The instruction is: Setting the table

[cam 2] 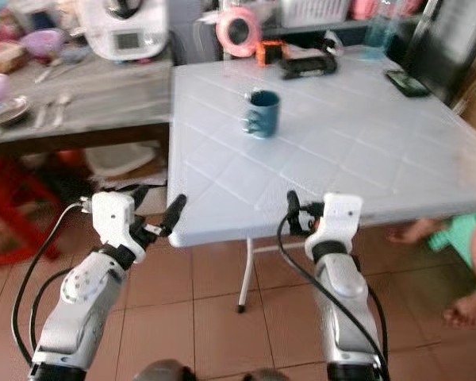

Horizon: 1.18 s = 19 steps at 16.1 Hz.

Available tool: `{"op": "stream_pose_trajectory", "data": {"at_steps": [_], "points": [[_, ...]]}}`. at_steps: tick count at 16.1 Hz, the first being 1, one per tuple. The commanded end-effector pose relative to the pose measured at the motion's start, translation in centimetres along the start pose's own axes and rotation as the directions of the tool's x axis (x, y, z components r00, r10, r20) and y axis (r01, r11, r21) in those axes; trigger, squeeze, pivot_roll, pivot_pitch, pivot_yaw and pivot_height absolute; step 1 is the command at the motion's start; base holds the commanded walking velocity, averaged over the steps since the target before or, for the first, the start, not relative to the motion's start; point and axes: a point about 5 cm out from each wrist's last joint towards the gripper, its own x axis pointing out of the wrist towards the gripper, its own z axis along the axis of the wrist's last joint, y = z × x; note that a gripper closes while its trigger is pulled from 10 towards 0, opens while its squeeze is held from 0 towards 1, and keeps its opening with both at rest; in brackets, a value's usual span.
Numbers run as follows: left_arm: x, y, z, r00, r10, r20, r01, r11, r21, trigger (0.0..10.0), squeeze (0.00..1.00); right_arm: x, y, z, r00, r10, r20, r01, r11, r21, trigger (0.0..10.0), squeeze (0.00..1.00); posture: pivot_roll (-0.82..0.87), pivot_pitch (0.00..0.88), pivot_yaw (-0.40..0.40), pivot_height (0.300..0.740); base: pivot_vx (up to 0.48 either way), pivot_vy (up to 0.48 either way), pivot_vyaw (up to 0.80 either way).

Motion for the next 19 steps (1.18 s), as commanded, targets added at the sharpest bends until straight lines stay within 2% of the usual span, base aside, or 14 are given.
{"op": "stream_pose_trajectory", "data": {"at_steps": [1,4,10,14,19], "points": [[-0.26,0.38,0.27,1.0,0.006,0.009,-0.006,1.0,0.014,10.0,0.0,0.18,0.82,0.62,0.999,0.033,0.029,-0.033,0.999,0.002,10.0,0.0,-0.02,0.0,0.029,0.74,0.0,0.0,0.77],[-0.24,0.35,0.25,1.0,0.005,0.01,-0.005,1.0,0.013,10.0,0.0,0.18,0.82,0.6,0.999,0.03,0.026,-0.03,1.0,0.004,10.0,0.0,-0.02,0.0,0.029,0.74,0.24,0.0,0.77],[-0.22,0.16,0.22,1.0,-0.011,0.012,0.011,1.0,0.009,10.0,0.0,0.29,0.64,0.52,1.0,0.01,0.018,-0.011,1.0,0.018,10.0,0.0,-0.02,0.0,0.027,0.74,0.161,0.0,0.0],[-0.22,0.14,0.21,1.0,-0.013,0.011,0.013,1.0,0.007,10.0,0.0,0.32,0.67,0.5,1.0,0.011,0.018,-0.012,1.0,0.024,10.0,0.0,-0.02,0.0,0.026,0.74,0.181,0.0,-0.75],[-0.23,0.1,0.22,1.0,-0.019,0.013,0.019,1.0,0.008,10.0,0.0,0.34,0.77,0.5,1.0,0.014,0.019,-0.015,1.0,0.022,10.0,0.0,-0.02,0.0,0.026,0.74,0.27,0.0,0.0]]}}
